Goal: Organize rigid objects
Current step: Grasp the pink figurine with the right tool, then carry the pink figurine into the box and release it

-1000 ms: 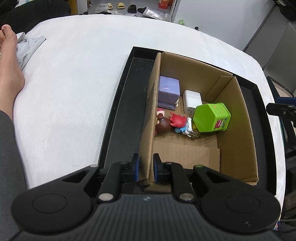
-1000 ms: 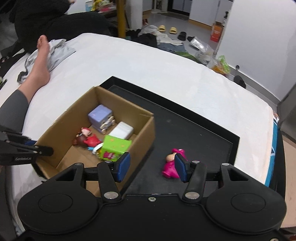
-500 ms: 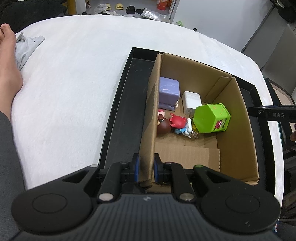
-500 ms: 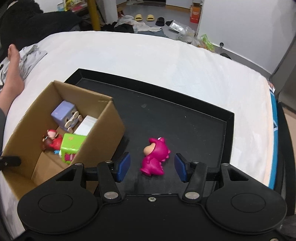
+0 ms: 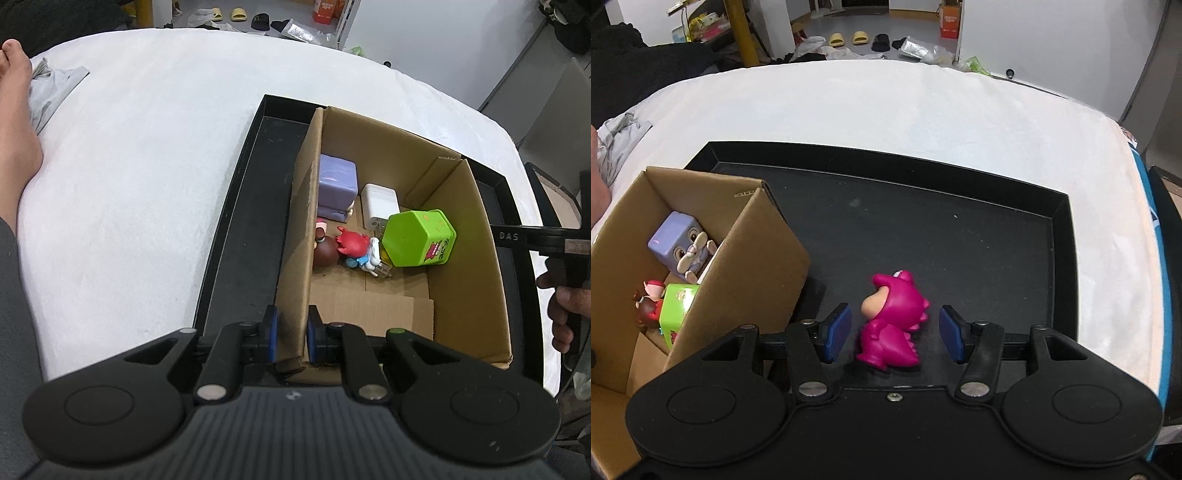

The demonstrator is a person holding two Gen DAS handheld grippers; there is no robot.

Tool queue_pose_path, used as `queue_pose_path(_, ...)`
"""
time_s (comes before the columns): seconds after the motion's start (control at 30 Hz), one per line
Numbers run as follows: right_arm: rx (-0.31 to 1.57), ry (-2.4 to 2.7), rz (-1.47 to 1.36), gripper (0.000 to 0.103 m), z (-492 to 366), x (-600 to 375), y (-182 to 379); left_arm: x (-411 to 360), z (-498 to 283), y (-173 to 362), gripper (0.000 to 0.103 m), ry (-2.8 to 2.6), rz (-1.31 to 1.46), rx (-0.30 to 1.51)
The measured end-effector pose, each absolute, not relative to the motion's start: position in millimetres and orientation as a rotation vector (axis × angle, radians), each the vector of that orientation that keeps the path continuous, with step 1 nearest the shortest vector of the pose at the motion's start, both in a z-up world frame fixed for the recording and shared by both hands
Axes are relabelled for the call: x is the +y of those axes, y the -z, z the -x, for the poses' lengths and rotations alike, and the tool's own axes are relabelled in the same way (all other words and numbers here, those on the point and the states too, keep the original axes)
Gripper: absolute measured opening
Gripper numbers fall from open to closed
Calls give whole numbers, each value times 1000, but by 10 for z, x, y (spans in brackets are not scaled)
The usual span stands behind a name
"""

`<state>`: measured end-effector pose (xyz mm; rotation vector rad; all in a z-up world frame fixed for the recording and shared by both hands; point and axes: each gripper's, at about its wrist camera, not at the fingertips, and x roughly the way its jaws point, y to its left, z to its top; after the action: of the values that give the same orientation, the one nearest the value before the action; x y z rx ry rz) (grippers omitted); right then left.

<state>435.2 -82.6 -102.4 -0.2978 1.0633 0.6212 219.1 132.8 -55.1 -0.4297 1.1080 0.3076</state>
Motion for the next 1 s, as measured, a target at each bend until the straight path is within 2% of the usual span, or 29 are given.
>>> queue_pose_path(0.17, 1070, -610, 299, 50, -4356, -794, 1140, 1336, -2198, 567, 14, -309, 437, 1114)
queue_pose_path(0.23, 1102, -626, 323, 34, -4336, -766, 1216, 1331, -2194, 571, 14, -308, 438, 1114)
queue_pose_path(0.3, 1126, -629, 359, 32, -4315, -744, 1257, 1325, -2191, 573, 14, -310, 438, 1114)
queue_pose_path(0.6, 1156, -642, 398, 32, -4218, -838, 1083, 1313, -2214, 562, 14, -318, 427, 1121)
queue_pose_path(1.0, 1092, -731, 386, 32, -4092, -879, 506, 1268, -2229, 526, 14, -335, 399, 1128)
